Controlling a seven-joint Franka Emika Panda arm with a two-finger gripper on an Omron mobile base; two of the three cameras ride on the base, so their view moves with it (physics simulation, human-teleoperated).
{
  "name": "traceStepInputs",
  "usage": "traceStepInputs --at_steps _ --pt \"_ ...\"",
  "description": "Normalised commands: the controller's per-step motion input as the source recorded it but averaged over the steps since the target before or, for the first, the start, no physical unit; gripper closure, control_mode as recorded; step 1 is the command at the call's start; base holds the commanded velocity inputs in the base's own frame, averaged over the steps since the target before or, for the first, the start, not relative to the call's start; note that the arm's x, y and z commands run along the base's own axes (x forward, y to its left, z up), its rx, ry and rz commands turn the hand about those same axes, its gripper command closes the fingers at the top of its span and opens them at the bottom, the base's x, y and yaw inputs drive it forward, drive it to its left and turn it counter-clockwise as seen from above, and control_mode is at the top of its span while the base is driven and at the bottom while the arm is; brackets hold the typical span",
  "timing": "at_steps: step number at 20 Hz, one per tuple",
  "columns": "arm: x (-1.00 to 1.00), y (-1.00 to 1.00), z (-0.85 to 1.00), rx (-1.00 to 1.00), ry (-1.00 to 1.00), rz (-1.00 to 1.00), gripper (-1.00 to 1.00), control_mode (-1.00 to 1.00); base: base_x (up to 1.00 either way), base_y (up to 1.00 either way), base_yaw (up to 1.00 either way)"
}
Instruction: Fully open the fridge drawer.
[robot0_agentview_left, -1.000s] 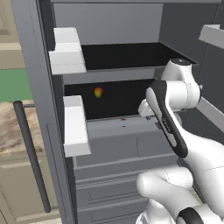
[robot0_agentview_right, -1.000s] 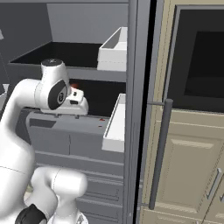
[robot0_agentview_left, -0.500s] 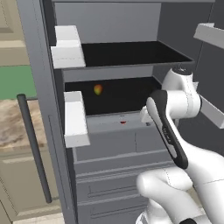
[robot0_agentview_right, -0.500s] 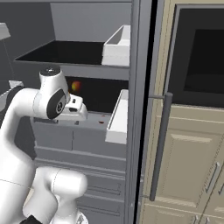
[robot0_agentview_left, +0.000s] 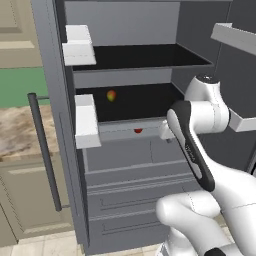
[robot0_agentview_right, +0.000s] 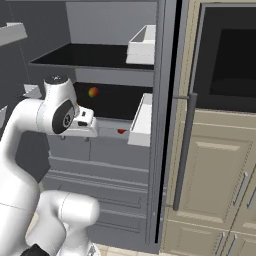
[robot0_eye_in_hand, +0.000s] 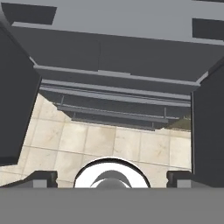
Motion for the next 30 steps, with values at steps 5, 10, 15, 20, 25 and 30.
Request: traceStepInputs --at_steps 5,10,15,20,25,30 --pt "0.14 0.03 0.00 0.00 0.00 0.00 -1.00 -1.00 0.00 0.00 0.00" --pt "0.60 0.15 0.03 0.00 0.00 0.00 -1.00 -1.00 0.00 0.00 0.00" --pt "0.75 0.10 0.02 0.01 0.00 0.00 -1.00 -1.00 0.00 0.00 0.00" --pt "0.76 0.03 -0.09 0.00 0.00 0.00 -1.00 -1.00 0.00 0.00 0.00" --pt "0.61 0.03 -0.31 0.00 0.00 0.00 -1.00 -1.00 0.00 0.00 0.00" --pt "0.50 0.03 -0.33 0.00 -0.01 0.00 -1.00 -1.00 0.00 0.00 0.00"
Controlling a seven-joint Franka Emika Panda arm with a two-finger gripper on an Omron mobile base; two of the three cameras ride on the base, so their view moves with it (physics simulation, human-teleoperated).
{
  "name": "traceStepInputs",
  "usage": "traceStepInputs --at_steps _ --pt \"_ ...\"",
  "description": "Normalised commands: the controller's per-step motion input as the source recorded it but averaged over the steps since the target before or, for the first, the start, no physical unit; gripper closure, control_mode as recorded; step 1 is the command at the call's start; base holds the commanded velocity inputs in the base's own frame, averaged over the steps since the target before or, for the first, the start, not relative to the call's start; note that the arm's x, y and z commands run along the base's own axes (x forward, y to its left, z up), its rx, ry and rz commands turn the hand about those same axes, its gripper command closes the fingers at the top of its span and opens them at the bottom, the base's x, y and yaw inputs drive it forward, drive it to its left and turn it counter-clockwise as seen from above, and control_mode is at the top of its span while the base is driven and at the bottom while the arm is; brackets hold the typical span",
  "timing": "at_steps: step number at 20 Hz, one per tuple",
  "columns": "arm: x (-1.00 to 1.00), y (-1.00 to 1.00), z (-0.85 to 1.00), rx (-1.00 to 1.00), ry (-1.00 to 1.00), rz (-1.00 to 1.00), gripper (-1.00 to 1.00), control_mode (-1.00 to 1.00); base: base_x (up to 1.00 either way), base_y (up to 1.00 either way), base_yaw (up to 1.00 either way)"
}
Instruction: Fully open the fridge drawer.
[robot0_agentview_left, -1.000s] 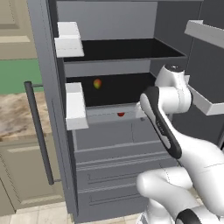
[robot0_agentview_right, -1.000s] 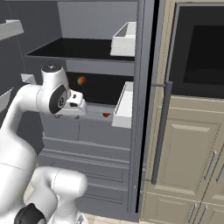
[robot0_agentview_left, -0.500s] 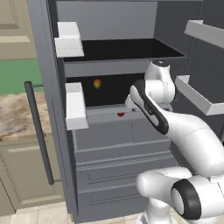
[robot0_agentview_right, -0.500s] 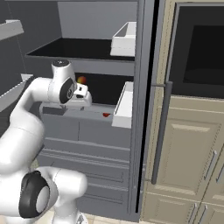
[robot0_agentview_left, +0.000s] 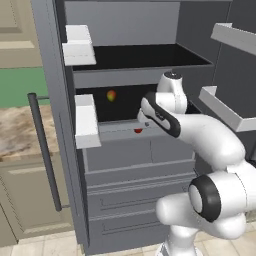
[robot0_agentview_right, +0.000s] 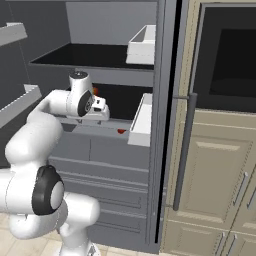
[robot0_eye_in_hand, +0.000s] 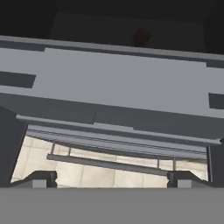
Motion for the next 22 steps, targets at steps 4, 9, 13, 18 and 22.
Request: traceStepInputs --at_steps 4,9,13,18,22 --pt "0.38 0.00 -0.25 0.00 -0.06 0.00 -1.00 -1.00 0.00 0.00 0.00" --pt "0.51 0.01 -0.25 0.00 -0.07 0.00 -1.00 -1.00 0.00 0.00 0.00" --pt "0.54 0.01 -0.19 0.00 -0.01 0.00 -1.00 -1.00 0.00 0.00 0.00" --pt "0.47 0.00 -0.01 0.00 0.00 0.00 -1.00 -1.00 0.00 0.00 0.00" --pt "0.41 0.00 -0.03 0.00 0.00 0.00 -1.00 -1.00 0.00 0.00 0.00"
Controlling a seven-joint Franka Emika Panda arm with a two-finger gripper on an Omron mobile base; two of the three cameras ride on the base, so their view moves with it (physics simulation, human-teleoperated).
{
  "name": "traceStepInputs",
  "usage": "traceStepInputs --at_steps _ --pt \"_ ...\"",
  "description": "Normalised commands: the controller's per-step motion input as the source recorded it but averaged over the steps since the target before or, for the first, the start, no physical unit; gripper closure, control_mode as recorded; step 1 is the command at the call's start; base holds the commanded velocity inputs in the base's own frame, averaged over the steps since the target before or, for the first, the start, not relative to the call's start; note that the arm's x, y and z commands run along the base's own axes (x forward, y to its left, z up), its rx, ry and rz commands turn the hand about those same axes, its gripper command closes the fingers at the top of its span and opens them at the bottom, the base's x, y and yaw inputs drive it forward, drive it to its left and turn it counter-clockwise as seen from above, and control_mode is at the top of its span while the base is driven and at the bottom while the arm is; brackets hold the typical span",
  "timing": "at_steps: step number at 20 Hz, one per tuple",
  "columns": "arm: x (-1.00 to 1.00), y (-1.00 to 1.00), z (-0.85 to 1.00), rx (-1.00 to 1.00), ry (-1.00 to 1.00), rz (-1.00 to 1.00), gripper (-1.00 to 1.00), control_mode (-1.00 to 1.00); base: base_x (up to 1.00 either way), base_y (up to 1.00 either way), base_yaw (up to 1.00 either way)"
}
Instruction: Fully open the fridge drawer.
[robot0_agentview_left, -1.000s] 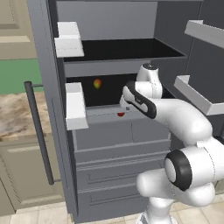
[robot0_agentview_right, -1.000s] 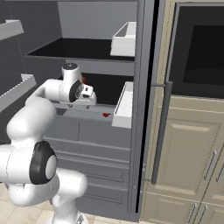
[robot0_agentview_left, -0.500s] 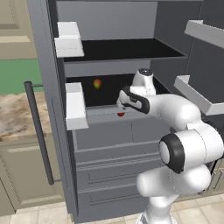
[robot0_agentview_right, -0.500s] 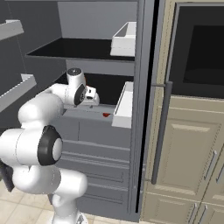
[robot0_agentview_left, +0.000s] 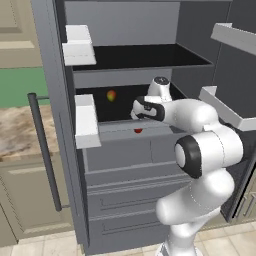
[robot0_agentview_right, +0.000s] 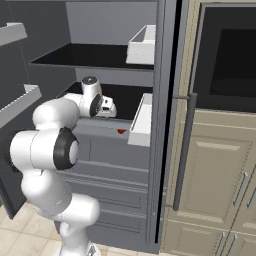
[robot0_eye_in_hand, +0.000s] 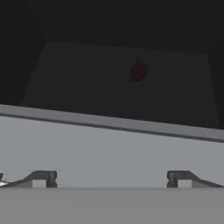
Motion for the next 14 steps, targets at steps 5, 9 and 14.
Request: traceStepInputs --at_steps 5,9,14 --pt "0.36 0.00 -0.09 0.00 0.00 -0.02 -1.00 -1.00 0.00 0.00 0.00" --pt "0.32 0.00 -0.22 0.00 0.00 -0.02 -1.00 -1.00 0.00 0.00 0.00" --pt "0.32 0.00 -0.30 0.00 0.00 -0.02 -1.00 -1.00 0.00 0.00 0.00"
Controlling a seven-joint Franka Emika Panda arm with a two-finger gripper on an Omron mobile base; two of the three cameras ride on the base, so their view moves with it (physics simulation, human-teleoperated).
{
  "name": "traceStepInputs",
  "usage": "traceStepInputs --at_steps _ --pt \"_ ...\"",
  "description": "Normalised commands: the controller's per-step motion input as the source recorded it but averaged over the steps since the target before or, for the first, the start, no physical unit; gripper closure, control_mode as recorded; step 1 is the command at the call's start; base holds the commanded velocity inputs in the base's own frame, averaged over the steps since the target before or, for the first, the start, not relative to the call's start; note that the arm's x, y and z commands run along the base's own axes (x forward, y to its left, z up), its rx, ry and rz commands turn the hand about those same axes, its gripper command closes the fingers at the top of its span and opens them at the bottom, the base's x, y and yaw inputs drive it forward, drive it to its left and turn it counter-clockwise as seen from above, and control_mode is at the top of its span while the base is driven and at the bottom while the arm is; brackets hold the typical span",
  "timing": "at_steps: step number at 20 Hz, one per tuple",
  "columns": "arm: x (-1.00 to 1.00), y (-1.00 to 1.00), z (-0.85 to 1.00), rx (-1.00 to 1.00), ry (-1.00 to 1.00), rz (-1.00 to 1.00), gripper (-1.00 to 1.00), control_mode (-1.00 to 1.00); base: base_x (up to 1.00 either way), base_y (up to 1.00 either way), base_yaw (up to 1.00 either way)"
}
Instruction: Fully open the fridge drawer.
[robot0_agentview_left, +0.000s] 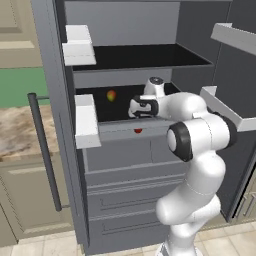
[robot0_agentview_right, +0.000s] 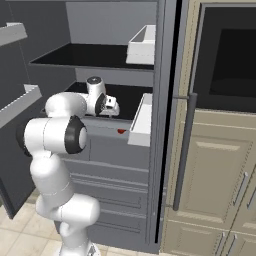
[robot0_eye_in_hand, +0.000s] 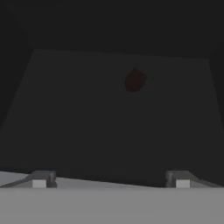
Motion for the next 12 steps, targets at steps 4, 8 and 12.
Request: traceStepInputs --at_steps 4,8,12 --pt "0.22 0.00 -0.32 0.00 0.00 -0.02 -1.00 -1.00 0.00 0.00 0.00" --pt "-0.40 -0.01 -0.64 0.00 0.11 -0.06 -1.00 -1.00 0.00 0.00 0.00" --pt "-0.93 -0.06 -0.68 0.00 0.09 -0.06 -1.00 -1.00 0.00 0.00 0.00"
